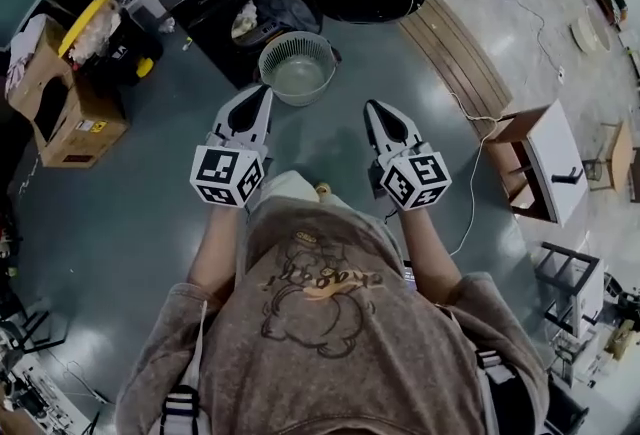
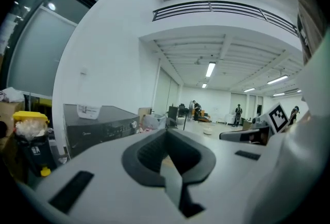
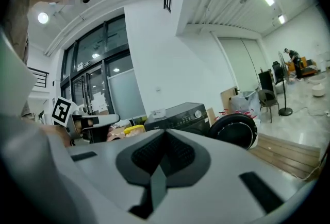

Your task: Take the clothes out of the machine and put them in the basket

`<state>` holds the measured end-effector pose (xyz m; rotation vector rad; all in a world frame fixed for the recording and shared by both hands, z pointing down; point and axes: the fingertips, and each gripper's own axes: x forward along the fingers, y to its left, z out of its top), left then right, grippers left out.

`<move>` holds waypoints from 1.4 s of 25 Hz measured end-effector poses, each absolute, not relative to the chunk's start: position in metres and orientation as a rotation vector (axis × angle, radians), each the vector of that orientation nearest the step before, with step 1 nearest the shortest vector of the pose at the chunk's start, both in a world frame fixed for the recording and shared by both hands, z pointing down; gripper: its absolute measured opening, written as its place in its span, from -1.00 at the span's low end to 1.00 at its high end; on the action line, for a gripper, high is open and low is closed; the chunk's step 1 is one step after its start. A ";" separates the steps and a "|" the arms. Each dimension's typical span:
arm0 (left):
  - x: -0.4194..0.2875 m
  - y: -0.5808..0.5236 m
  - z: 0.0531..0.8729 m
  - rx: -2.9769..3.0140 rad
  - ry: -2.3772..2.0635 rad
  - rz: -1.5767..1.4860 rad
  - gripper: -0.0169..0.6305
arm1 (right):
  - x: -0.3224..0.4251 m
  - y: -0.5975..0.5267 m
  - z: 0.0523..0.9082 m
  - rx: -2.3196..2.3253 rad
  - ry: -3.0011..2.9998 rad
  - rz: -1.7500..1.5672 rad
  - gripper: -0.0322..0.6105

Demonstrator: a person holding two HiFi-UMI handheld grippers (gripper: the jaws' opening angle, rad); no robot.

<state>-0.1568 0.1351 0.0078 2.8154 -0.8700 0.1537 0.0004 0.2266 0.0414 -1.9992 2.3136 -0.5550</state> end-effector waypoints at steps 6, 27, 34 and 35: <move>-0.140 0.089 0.013 2.802 -0.916 0.155 -0.93 | 0.022 0.176 0.050 -1.974 2.342 -0.562 -0.92; -0.044 -0.145 0.080 2.743 -0.972 0.207 -0.93 | 0.102 -0.081 0.100 -1.919 2.479 -0.580 -0.92; -0.017 -0.191 0.137 2.720 -0.988 0.204 -0.93 | 0.119 -0.137 0.156 -1.866 2.533 -0.573 -0.92; -0.013 -0.196 0.146 2.717 -1.000 0.200 -0.93 | 0.122 -0.142 0.167 -1.852 2.541 -0.572 -0.92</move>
